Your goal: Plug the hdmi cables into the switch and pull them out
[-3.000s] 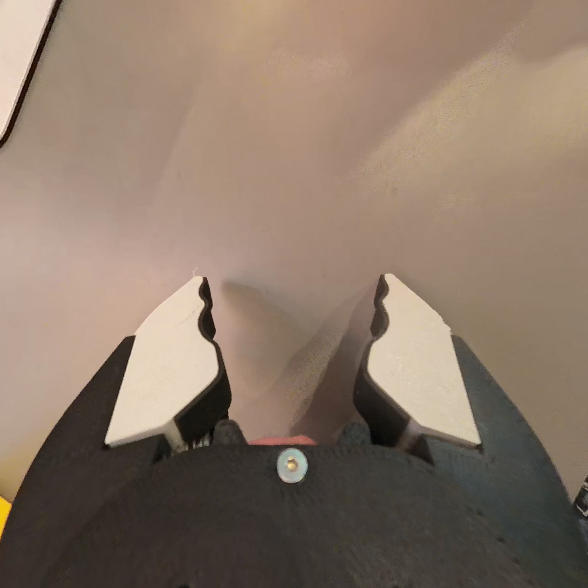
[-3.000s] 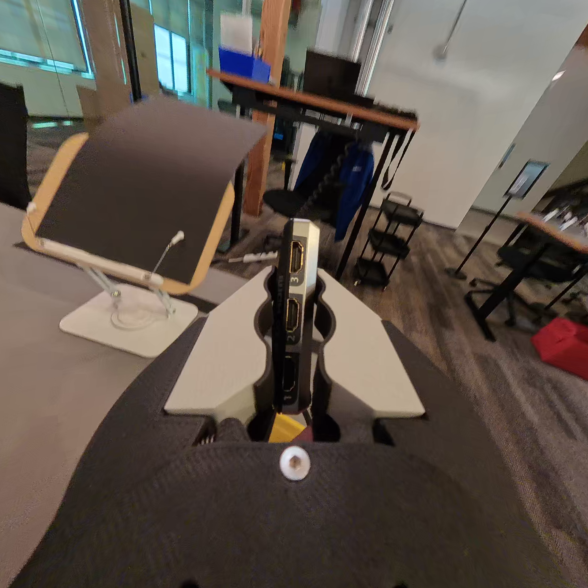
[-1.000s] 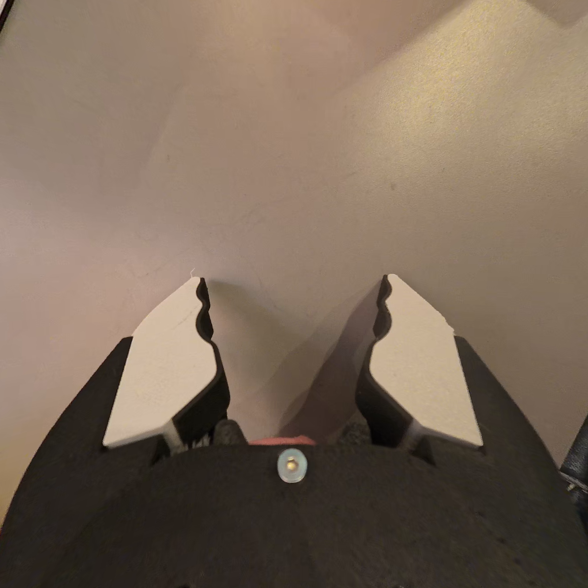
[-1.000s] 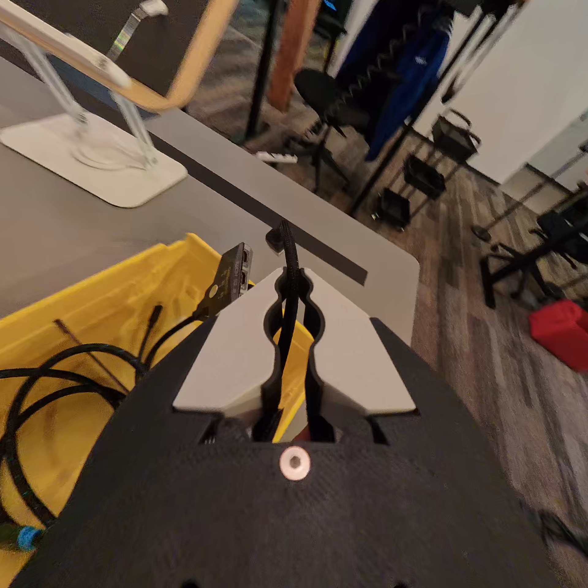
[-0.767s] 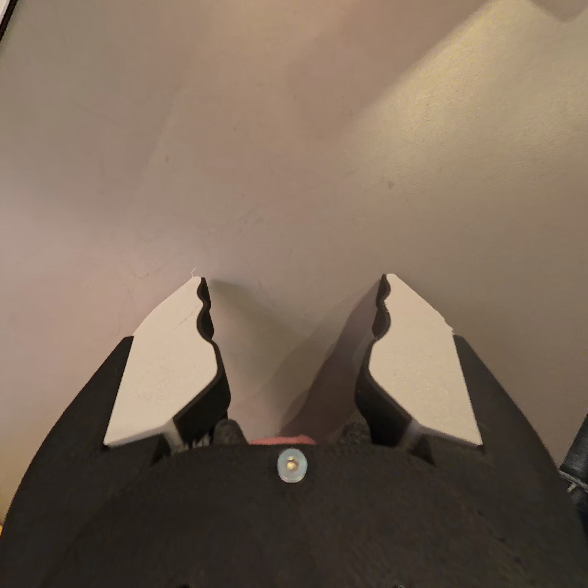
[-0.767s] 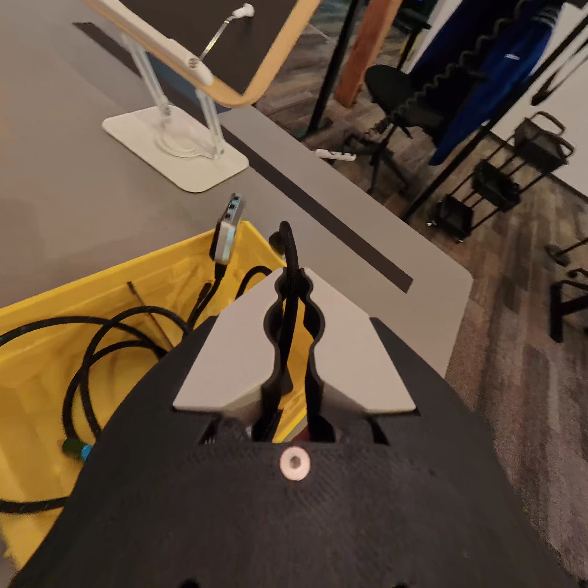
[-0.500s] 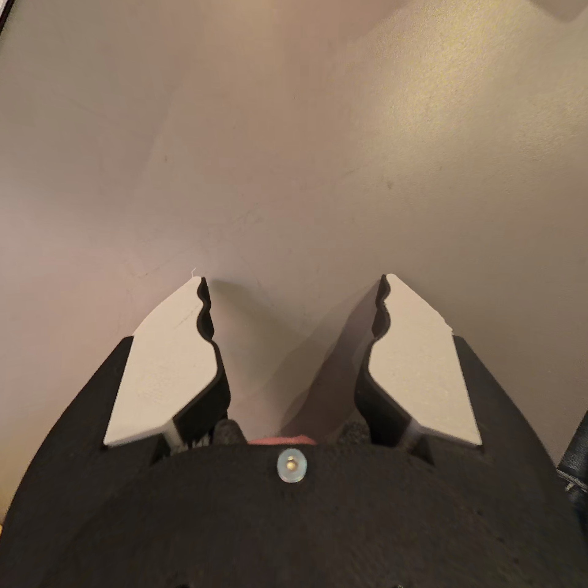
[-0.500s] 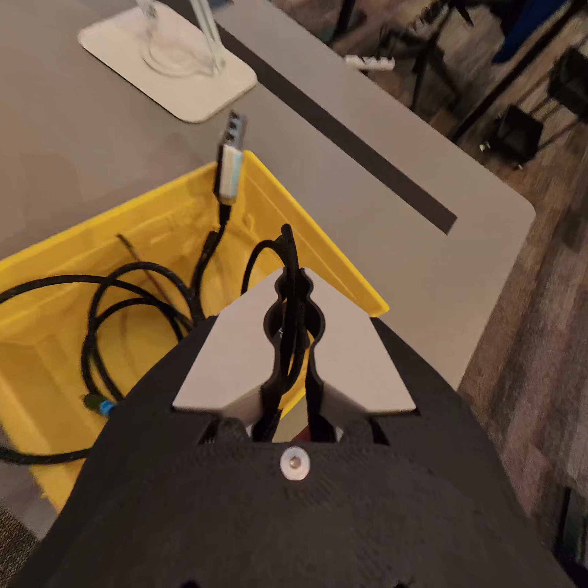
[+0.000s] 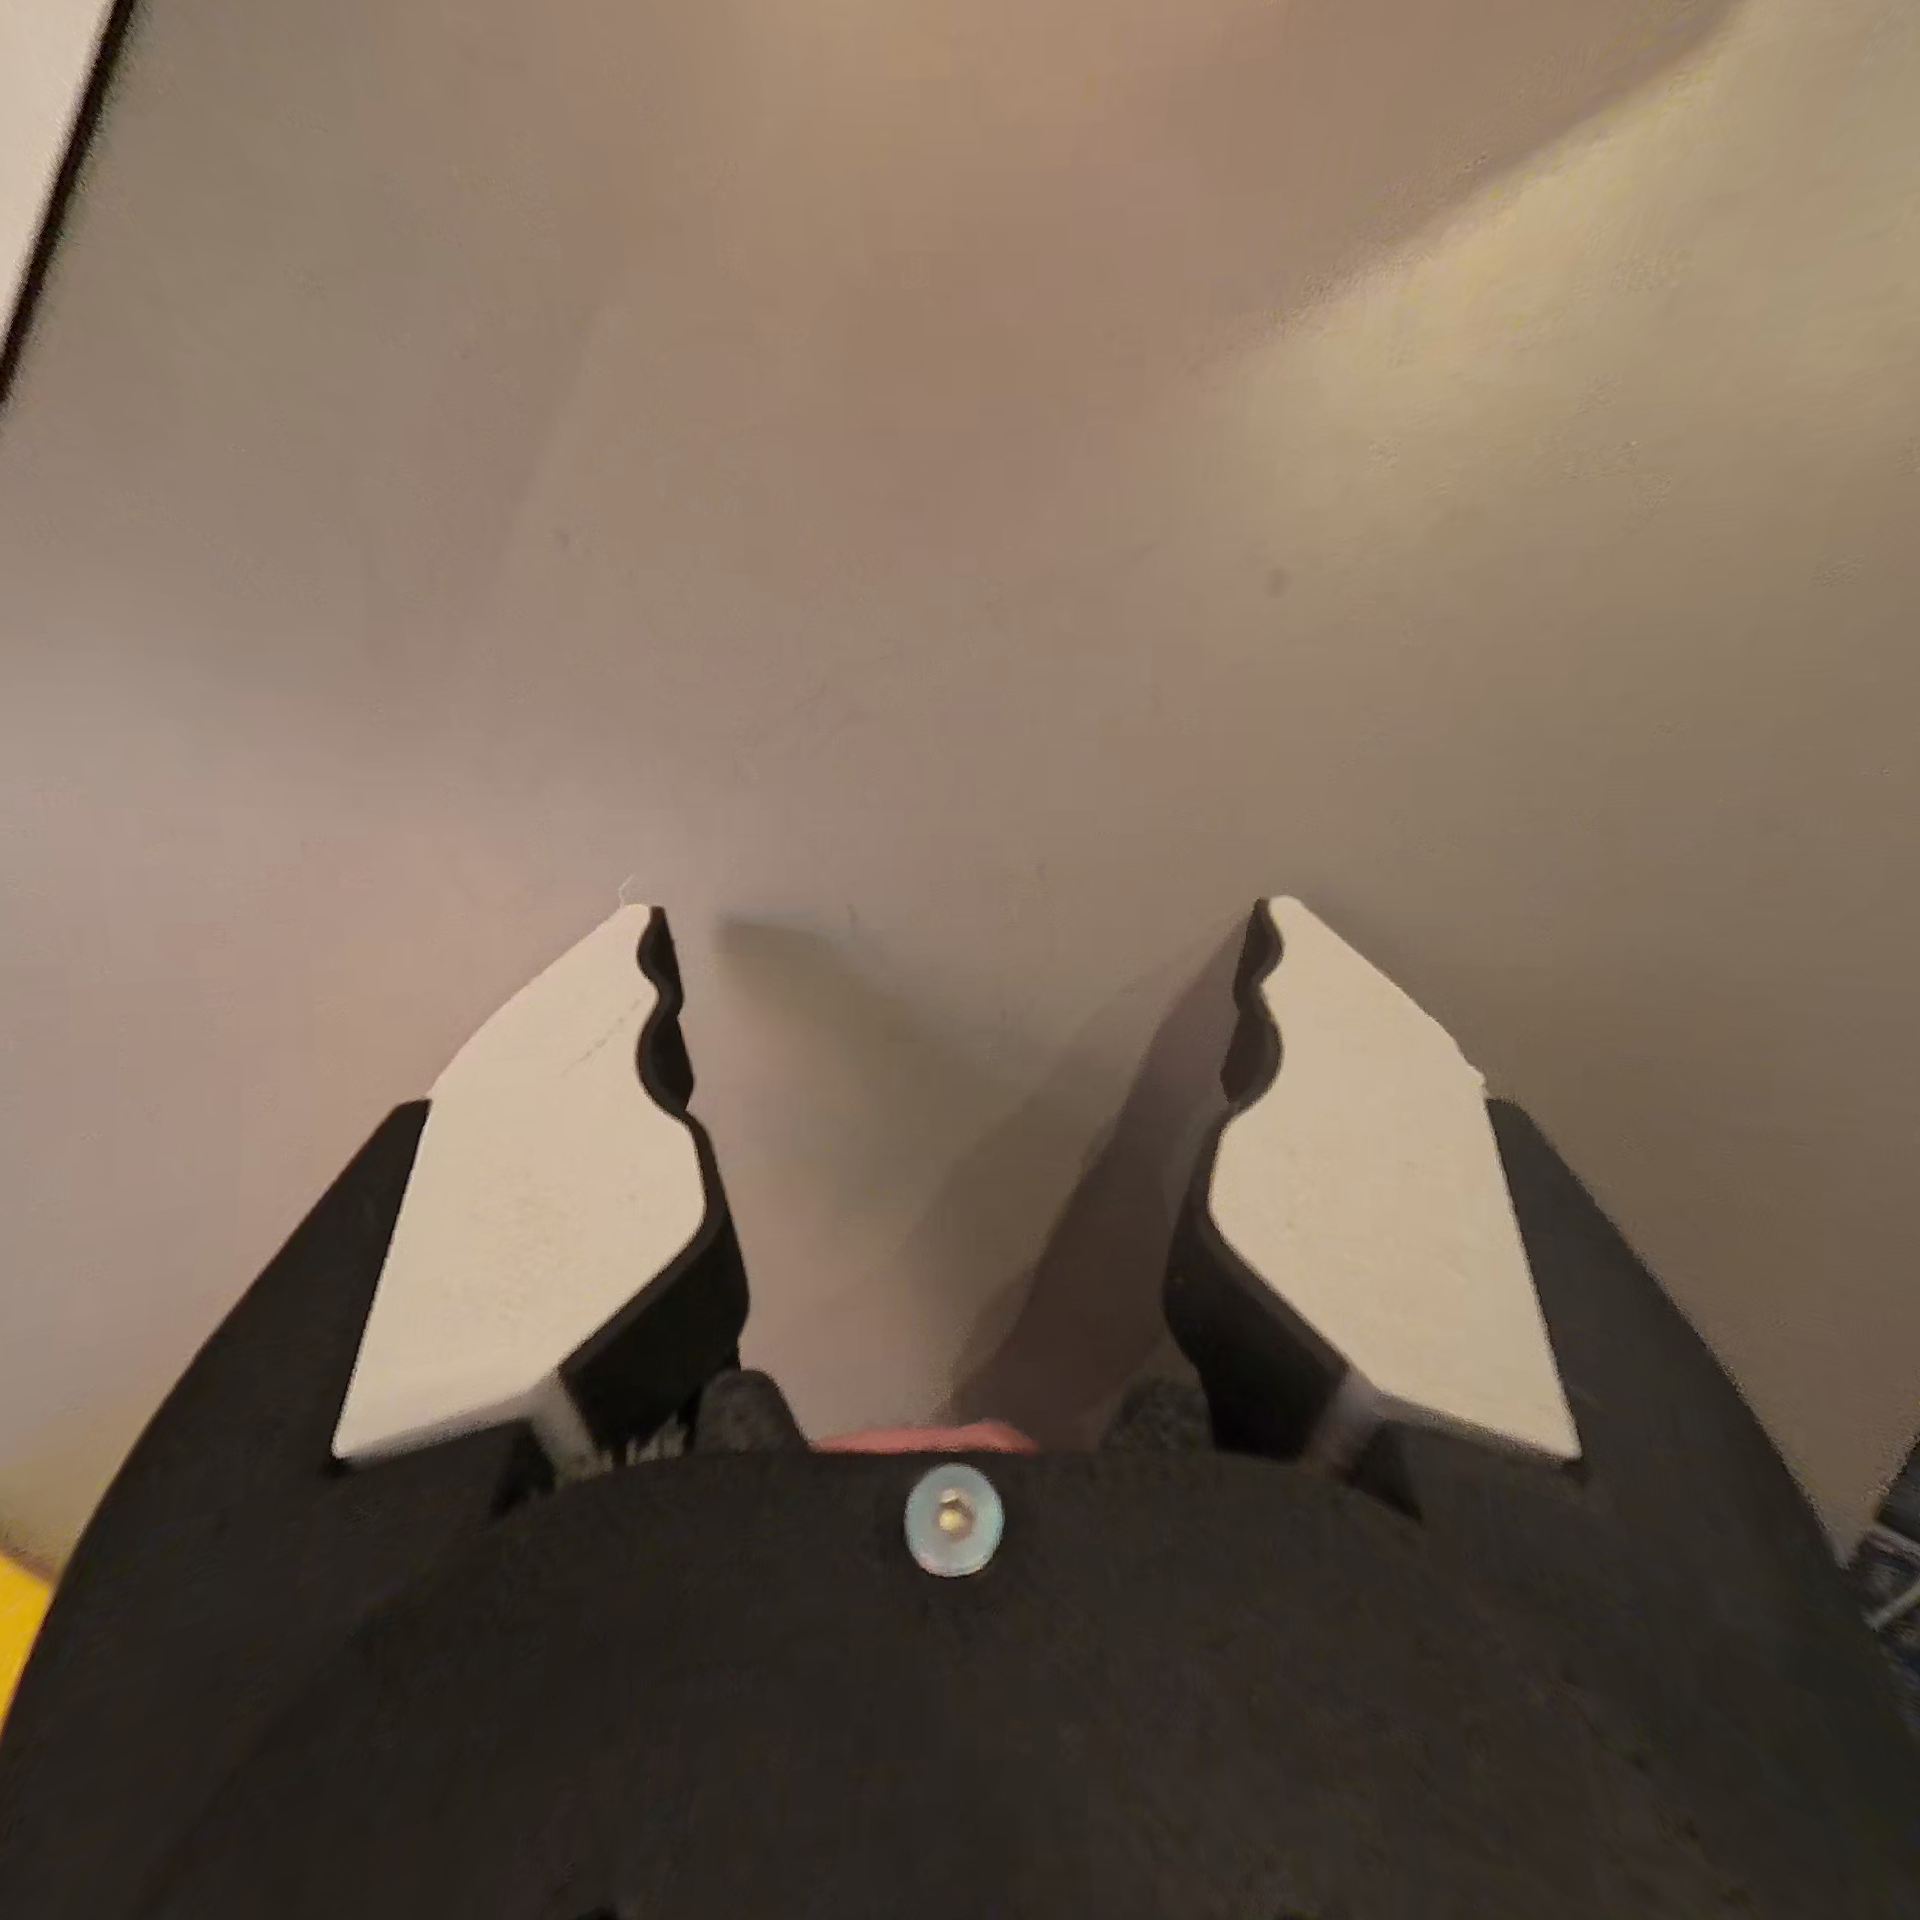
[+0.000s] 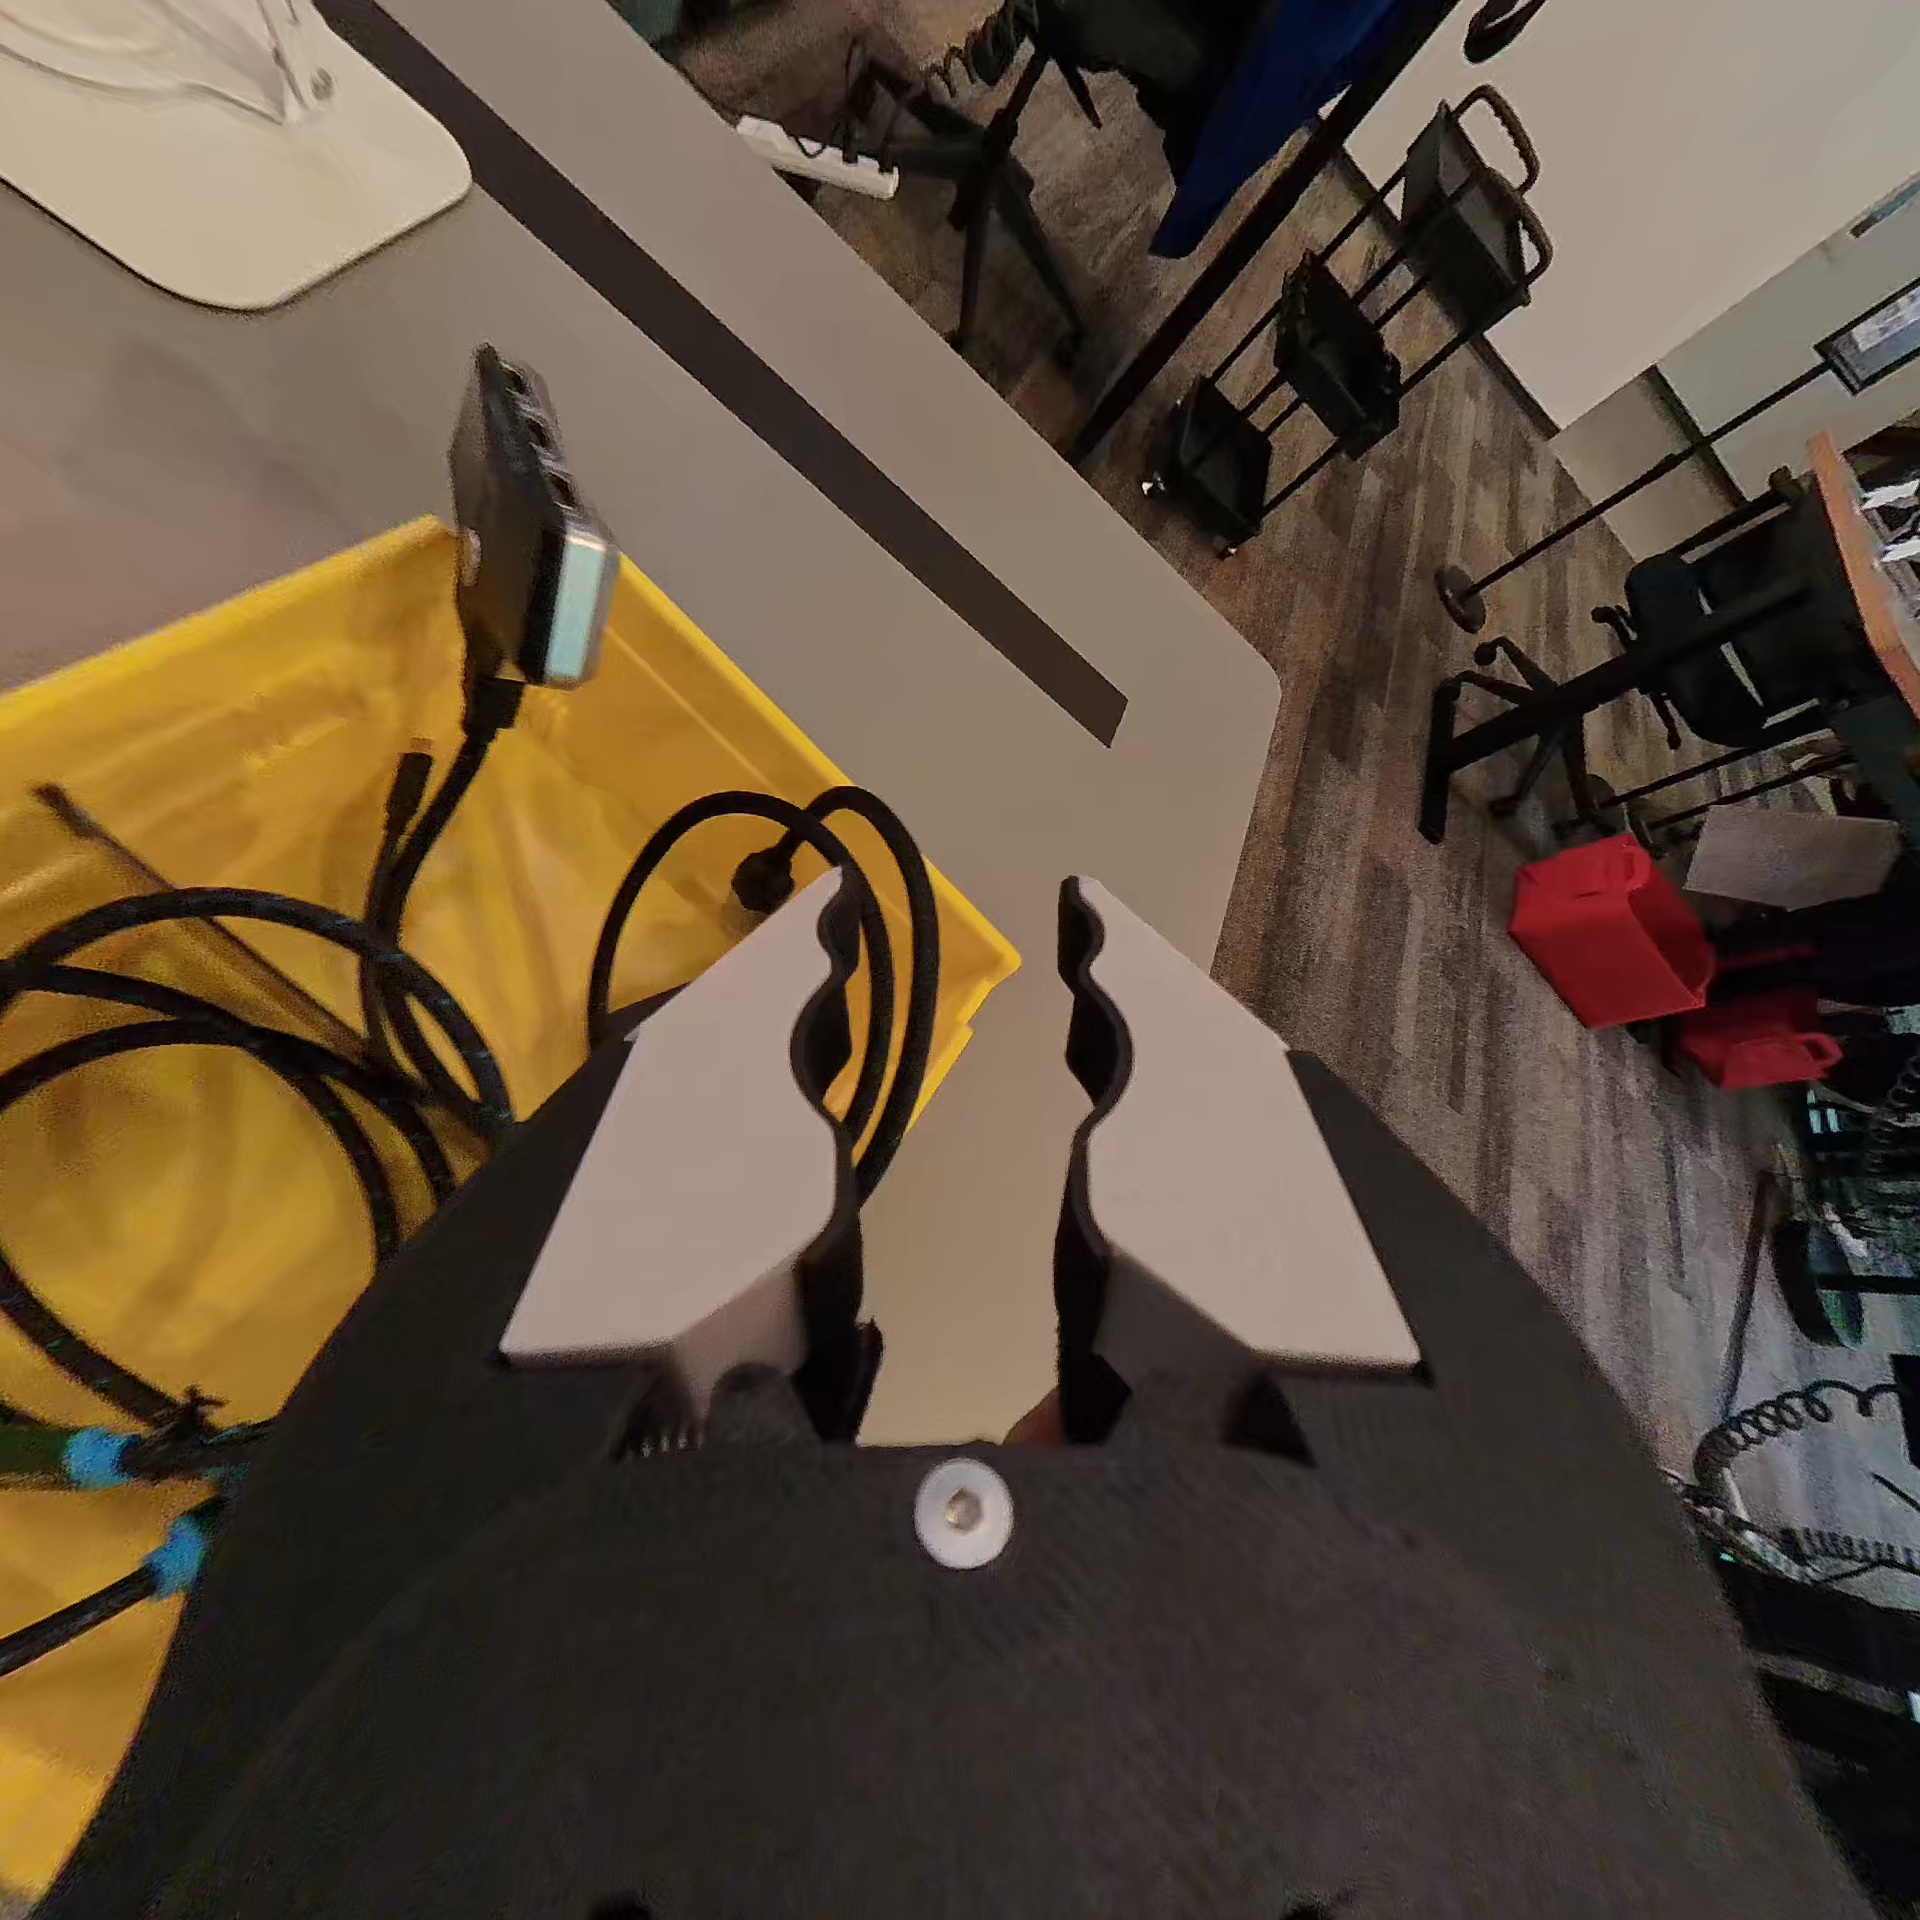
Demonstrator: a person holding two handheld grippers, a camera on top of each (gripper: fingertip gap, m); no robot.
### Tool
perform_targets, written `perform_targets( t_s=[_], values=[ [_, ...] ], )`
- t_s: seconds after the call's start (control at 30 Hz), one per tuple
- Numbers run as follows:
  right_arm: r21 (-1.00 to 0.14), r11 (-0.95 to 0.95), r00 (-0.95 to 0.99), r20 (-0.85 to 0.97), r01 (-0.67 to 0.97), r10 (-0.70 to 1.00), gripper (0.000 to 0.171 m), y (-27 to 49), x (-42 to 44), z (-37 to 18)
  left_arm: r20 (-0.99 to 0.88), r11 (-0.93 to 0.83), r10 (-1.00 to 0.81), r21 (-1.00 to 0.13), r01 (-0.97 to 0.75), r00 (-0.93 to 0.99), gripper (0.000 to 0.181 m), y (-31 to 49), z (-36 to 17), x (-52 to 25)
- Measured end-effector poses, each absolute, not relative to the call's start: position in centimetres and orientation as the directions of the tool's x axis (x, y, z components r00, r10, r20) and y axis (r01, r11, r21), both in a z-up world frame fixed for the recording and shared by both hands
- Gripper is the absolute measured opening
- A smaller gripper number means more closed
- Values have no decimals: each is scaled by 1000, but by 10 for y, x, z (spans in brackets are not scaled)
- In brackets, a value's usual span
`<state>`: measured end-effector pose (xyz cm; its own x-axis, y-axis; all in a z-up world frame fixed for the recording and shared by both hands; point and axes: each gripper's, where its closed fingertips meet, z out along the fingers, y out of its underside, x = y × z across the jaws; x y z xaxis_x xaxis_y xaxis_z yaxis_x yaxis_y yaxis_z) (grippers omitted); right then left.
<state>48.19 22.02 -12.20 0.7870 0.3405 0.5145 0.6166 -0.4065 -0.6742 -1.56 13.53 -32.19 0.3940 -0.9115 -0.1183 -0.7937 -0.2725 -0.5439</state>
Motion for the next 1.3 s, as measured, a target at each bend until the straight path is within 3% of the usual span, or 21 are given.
perform_targets(
  t_s=[0.13,0.43,0.57,0.7,0.83,0.97,1.07,1.23,1.3],
  values=[
    [-711,-403,816,480,577,321,39,194,475,-115,-222,-218,-900,-517,-828,375,101,140,-313,-24],
    [-753,-472,889,389,458,242,66,130,481,-151,-394,-260,-716,-615,-744,576,101,160,-233,-77],
    [-783,-501,929,331,368,164,69,110,494,-171,-460,-350,-524,-651,-674,717,100,166,-187,-155],
    [-777,-547,949,278,312,145,69,96,501,-196,-406,-514,-315,-687,-514,858,101,157,-171,-262],
    [-764,-584,961,244,274,133,75,88,504,-215,-368,-633,-113,-689,-352,923,105,134,-180,-367],
    [-753,-605,965,223,259,135,71,87,503,-227,-248,-695,-25,-692,-195,968,110,112,-205,-420],
    [-754,-615,973,175,232,154,66,87,495,-234,-169,-744,-38,-653,-141,985,111,106,-234,-429],
    [-716,-648,965,195,261,173,41,87,492,-252,-49,-853,-174,-492,-175,984,86,97,-291,-414],
    [-706,-651,960,221,279,173,34,90,491,-260,-1,-856,-174,-495,-151,985,82,100,-293,-409]
  ],
)
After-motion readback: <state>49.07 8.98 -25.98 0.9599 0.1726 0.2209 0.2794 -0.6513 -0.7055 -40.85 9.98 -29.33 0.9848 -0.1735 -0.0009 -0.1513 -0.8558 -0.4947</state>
